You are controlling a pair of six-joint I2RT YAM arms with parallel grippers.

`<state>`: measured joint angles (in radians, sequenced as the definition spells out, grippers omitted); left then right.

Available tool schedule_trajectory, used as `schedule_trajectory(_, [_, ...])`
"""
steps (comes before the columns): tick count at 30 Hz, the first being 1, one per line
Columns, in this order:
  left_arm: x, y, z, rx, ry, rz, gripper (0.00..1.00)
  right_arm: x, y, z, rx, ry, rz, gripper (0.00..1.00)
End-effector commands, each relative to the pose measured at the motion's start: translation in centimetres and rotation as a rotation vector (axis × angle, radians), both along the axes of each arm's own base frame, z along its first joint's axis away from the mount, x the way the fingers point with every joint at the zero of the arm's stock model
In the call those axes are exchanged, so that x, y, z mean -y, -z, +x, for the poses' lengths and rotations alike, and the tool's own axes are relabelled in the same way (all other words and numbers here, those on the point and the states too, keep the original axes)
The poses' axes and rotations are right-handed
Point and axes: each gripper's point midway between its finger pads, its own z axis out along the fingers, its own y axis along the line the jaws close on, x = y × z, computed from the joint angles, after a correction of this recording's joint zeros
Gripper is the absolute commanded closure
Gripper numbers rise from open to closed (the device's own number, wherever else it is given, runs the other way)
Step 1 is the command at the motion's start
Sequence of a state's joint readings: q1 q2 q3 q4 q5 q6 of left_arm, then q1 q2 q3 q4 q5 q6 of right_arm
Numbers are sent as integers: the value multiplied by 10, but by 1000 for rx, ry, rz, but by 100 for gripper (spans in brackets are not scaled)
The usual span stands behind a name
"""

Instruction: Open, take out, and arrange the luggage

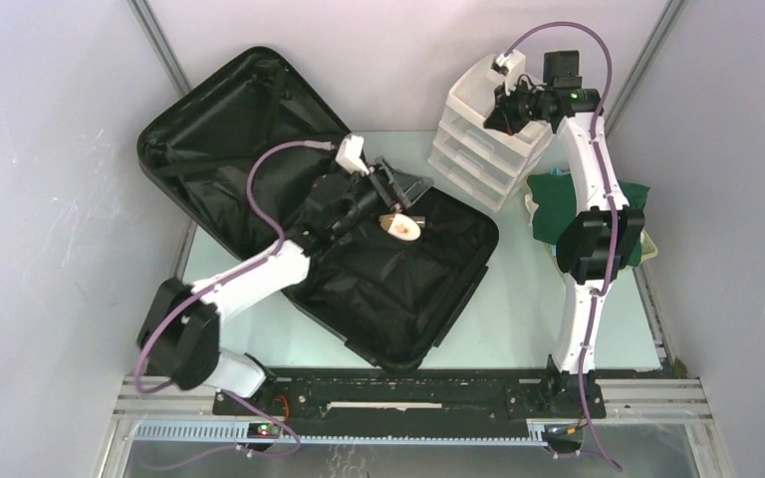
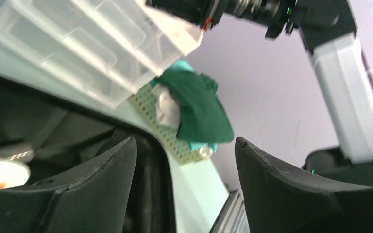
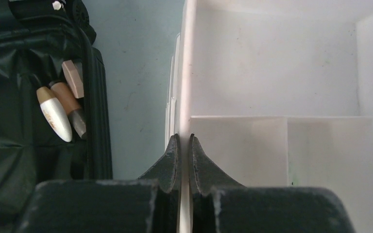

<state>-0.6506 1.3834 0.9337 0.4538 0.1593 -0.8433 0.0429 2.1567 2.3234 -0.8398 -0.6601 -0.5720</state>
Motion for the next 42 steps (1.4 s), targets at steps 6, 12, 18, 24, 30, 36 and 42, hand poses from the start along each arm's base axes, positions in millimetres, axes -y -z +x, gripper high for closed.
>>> schedule_trajectory(6, [60,-55,84,-2,-29,-372,32,-4,-93,-14,138,31,142,100])
schedule_trajectory(12, [102,-40,134,-40,1,-473,42,-3,-96,-12,129,35,176,100])
schedule_trajectory(18, [117,-14,173,-89,-62,-499,44,-3,-100,-15,126,26,192,100])
schedule_trajectory(24, [128,2,193,-127,-73,-529,44,-6,-103,-19,115,11,216,100])
schedule_trajectory(30, [136,24,208,-179,-91,-533,42,-8,-107,-22,112,1,233,100])
schedule_trajectory(36, [144,21,217,-198,-87,-553,42,-10,-108,-24,103,-4,247,100])
schedule_trajectory(42, [149,-15,216,-151,-27,-670,45,-8,-97,-21,73,12,236,100])
